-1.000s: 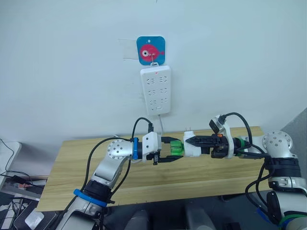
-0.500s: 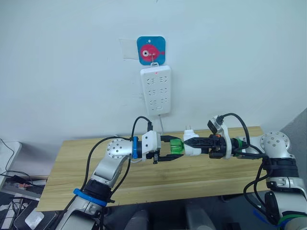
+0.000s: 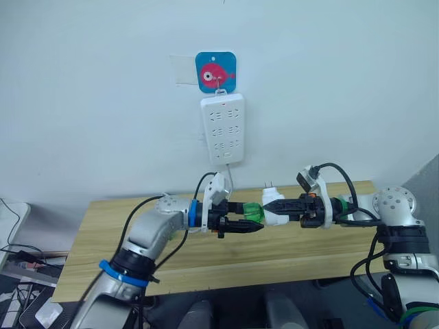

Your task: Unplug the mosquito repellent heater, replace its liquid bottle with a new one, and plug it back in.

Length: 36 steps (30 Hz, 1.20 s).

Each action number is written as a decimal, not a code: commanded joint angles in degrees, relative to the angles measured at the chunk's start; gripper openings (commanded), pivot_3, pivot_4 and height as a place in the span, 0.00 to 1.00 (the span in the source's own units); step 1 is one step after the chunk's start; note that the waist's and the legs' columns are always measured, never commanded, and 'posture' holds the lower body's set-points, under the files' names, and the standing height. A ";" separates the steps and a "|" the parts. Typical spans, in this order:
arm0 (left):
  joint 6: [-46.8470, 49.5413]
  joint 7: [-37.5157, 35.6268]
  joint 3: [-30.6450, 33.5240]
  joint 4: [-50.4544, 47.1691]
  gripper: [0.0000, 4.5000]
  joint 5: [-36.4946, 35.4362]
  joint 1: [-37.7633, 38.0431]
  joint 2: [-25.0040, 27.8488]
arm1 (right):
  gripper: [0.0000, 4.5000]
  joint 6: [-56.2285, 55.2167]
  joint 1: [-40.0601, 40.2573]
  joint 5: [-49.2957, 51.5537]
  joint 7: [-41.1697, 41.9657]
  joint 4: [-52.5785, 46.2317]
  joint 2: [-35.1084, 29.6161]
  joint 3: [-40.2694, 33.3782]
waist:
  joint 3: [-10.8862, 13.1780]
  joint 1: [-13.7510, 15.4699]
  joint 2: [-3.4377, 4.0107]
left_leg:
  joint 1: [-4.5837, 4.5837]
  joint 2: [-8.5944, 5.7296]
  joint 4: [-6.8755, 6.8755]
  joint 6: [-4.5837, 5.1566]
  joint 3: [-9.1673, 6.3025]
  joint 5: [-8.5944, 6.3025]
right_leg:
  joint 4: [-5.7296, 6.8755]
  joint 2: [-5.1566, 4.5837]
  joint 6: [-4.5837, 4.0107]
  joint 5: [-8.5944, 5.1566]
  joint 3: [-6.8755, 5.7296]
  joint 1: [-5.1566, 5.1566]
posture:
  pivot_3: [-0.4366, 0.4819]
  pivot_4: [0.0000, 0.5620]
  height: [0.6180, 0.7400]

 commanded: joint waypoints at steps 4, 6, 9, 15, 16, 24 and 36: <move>20.47 0.29 4.76 7.89 0.50 -9.85 -6.16 0.46 | 0.67 0.32 0.05 -0.17 2.91 -2.87 -1.26 -0.32 | 0.00 0.05 -0.01 | -0.01 -0.02 0.05 0.01 -0.04 -0.01 | -0.04 0.01 0.01 -0.01 -0.01 0.01 | 0.38 0.26 1.00; 19.06 -0.19 4.63 8.89 0.58 -9.20 -7.01 0.16 | 0.67 0.36 -0.10 -0.46 3.11 -2.70 -1.21 -0.50 | 0.01 0.17 -0.01 | 0.00 -0.03 0.06 -0.01 -0.03 0.00 | -0.05 0.00 0.00 0.00 0.04 0.01 | 0.37 0.26 1.00; 18.50 -0.55 5.73 9.68 0.76 -9.90 -7.89 -0.65 | 0.67 0.37 -0.26 -0.73 3.24 -2.39 -1.18 -0.89 | 0.01 0.33 0.00 | 0.00 -0.02 0.04 -0.03 -0.03 0.00 | -0.06 -0.21 -0.01 0.00 0.06 -0.01 | 0.37 0.26 1.00; 7.95 -2.47 4.43 4.31 0.99 -3.94 -5.26 3.68 | 0.67 0.31 -0.74 -0.86 2.78 -0.58 -0.98 -2.38 | 0.02 0.29 -0.02 | 0.00 -0.02 0.00 -0.03 0.01 0.00 | -0.10 -0.29 -0.01 0.00 0.12 -0.02 | 0.38 0.26 1.00; 3.74 -3.67 3.32 2.07 0.99 -1.51 -4.11 5.39 | 0.67 0.18 -0.81 -1.02 2.82 -0.22 -1.05 -2.51 | 0.03 0.20 -0.03 | 0.00 -0.02 -0.03 -0.04 0.03 0.00 | -0.11 -0.30 -0.02 0.01 0.16 -0.04 | 0.38 0.26 1.00; -45.24 -2.93 2.58 -7.70 0.99 20.82 6.02 7.79 | 0.67 -0.35 -2.64 -2.46 3.04 3.19 -0.52 -4.39 | 0.08 1.31 -0.02 | 0.00 -0.05 -0.12 -0.05 0.12 0.00 | -0.24 -0.42 -0.09 0.05 0.27 -0.04 | 0.41 0.27 1.00; -104.65 19.11 1.78 9.11 0.99 47.38 10.21 -1.63 | 0.67 0.45 -3.66 0.34 2.33 2.74 0.17 -4.54 | 0.10 3.33 -0.05 | -0.03 -0.01 -0.11 -0.02 0.15 -0.01 | -0.30 -0.45 -0.11 0.17 0.20 -0.02 | 0.41 0.25 1.00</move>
